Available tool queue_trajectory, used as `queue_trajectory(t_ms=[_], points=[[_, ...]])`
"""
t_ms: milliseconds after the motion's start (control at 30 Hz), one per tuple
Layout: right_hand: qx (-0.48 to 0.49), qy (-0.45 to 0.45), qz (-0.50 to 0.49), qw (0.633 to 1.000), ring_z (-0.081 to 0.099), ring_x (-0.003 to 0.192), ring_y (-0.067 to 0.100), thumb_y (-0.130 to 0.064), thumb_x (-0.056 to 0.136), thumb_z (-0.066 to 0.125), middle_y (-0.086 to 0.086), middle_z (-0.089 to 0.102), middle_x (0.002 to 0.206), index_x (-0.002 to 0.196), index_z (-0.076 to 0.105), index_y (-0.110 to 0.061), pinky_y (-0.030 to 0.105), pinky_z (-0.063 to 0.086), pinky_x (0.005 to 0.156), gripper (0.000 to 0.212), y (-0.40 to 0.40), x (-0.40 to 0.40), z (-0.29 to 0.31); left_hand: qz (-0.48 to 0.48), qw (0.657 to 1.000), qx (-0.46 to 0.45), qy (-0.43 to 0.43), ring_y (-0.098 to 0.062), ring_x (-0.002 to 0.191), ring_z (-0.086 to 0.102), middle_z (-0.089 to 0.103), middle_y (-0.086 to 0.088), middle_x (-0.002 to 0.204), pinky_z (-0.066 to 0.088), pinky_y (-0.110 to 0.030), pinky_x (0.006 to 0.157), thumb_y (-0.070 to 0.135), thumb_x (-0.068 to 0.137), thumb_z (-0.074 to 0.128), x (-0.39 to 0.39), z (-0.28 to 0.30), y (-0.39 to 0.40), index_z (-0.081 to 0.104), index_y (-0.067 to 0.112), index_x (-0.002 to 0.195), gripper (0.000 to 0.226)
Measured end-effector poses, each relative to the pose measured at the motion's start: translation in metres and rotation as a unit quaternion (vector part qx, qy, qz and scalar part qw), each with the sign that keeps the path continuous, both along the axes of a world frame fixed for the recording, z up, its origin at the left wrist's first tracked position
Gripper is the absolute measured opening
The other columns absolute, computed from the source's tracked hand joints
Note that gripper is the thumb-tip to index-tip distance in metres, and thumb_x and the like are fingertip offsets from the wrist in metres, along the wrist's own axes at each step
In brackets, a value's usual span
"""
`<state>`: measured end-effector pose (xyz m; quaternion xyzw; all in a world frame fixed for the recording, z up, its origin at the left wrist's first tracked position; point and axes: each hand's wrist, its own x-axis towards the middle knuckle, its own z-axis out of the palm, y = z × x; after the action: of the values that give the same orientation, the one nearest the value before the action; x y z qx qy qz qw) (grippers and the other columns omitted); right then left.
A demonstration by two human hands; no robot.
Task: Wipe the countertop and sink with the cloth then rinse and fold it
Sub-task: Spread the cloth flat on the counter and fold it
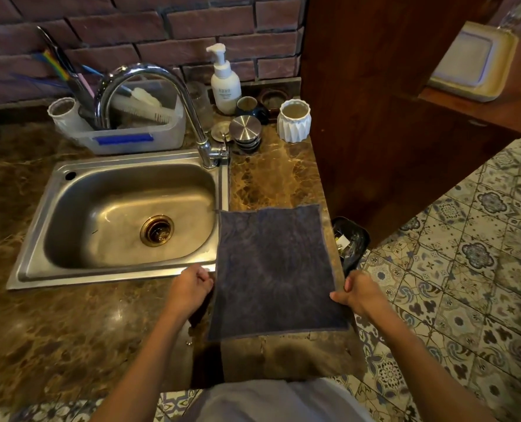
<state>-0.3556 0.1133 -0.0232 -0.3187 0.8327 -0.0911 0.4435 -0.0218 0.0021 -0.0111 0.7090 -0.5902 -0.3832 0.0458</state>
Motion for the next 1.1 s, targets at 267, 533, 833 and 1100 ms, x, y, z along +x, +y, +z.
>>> queue_trajectory(t_ms=[267,533,833,1100], points=[[-0.158,-0.006,-0.026,0.987,0.065,0.084,0.025,-0.018,0.096,0.062,0.007,0.065,0.089,0.093,0.057,-0.011,0.043,0.056,0.079,0.009,-0.060,-0.004,0.014,-0.007,0.996,-0.085,0.011,-0.025,0.094,0.061,0.061,-0.006,0.106,0.055,-0.044,0.083,0.013,0.093,0.066,-0.036,-0.014,-0.082,0.058,0.020,0.113,0.022],[-0.113,0.095,0.098,0.984,0.058,0.116,0.036,-0.025,0.090,0.072,0.012,0.058,0.127,0.127,0.052,-0.016,0.053,0.050,0.096,0.043,-0.178,-0.021,-0.003,0.027,0.999,-0.018,0.002,-0.032,0.113,0.062,0.067,-0.015,0.118,0.049,-0.042,0.096,0.025,0.089,0.074,-0.050,-0.025,-0.160,0.052,0.012,0.140,0.057],[-0.101,0.046,0.060,0.992,0.059,0.084,0.021,-0.007,0.088,0.071,0.005,0.063,0.084,0.089,0.063,-0.006,0.034,0.047,0.076,0.009,-0.202,-0.036,-0.014,-0.043,0.996,-0.028,0.073,-0.013,0.067,0.053,0.058,0.002,0.072,0.043,-0.030,0.063,0.011,0.080,0.081,-0.045,-0.026,-0.171,0.066,0.014,0.082,0.015],[-0.095,0.116,0.061,0.987,0.064,0.099,0.032,-0.020,0.090,0.072,0.011,0.066,0.104,0.093,0.067,-0.016,0.049,0.055,0.089,0.007,-0.198,-0.037,-0.016,-0.067,0.996,-0.050,0.019,-0.020,0.086,0.058,0.061,-0.002,0.092,0.047,-0.036,0.079,0.016,0.086,0.077,-0.039,-0.036,-0.171,0.061,0.018,0.071,0.021]])
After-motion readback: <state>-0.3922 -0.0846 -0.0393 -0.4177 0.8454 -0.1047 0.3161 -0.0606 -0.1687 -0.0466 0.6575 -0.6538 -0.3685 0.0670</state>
